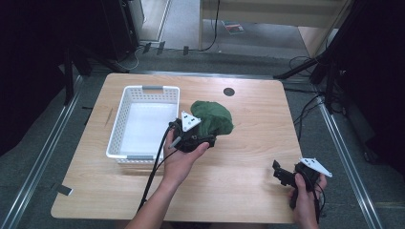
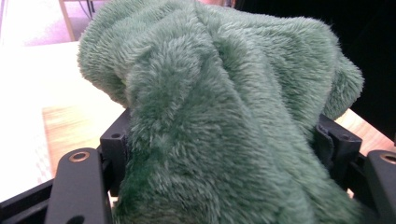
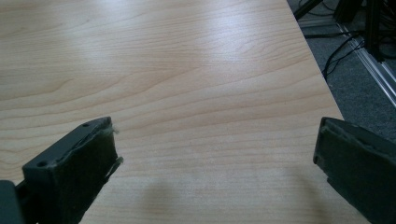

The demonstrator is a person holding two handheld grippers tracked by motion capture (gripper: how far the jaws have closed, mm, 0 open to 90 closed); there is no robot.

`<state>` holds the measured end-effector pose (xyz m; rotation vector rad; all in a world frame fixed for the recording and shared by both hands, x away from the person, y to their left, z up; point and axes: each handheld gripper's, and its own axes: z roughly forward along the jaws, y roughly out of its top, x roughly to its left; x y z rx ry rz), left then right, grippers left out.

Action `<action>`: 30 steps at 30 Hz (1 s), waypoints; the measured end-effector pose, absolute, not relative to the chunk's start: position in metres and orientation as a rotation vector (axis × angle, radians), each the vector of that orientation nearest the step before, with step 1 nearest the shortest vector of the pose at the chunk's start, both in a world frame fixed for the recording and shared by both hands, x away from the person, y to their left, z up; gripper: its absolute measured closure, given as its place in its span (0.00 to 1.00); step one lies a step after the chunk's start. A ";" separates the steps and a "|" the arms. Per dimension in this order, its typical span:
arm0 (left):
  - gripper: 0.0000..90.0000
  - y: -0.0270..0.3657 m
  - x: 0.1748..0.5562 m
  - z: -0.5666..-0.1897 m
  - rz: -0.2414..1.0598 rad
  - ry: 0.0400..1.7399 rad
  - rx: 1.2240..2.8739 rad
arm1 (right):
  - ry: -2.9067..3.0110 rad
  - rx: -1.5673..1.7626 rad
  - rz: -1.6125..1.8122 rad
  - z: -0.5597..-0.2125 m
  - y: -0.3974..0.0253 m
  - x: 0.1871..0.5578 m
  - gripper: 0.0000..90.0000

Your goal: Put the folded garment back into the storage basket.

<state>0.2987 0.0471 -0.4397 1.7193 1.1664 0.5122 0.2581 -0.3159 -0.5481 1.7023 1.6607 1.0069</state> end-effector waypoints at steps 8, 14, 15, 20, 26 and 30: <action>0.30 0.061 0.299 -0.434 0.532 1.175 1.701 | 1.660 1.702 1.004 -0.548 -0.316 0.258 0.00; 0.30 0.074 0.300 -0.431 0.545 1.184 1.690 | 1.661 1.702 1.004 -0.548 -0.316 0.258 0.00; 0.30 0.077 0.300 -0.430 0.545 1.190 1.688 | 1.659 1.705 1.005 -0.548 -0.316 0.258 0.00; 0.30 0.090 0.301 -0.427 0.559 1.210 1.663 | 1.661 1.702 1.005 -0.548 -0.316 0.258 0.00; 0.30 0.104 0.302 -0.424 0.571 1.230 1.638 | 1.660 1.702 1.004 -0.548 -0.315 0.258 0.00; 0.30 0.113 0.302 -0.425 0.584 1.245 1.633 | 1.658 1.705 1.004 -0.548 -0.316 0.258 0.00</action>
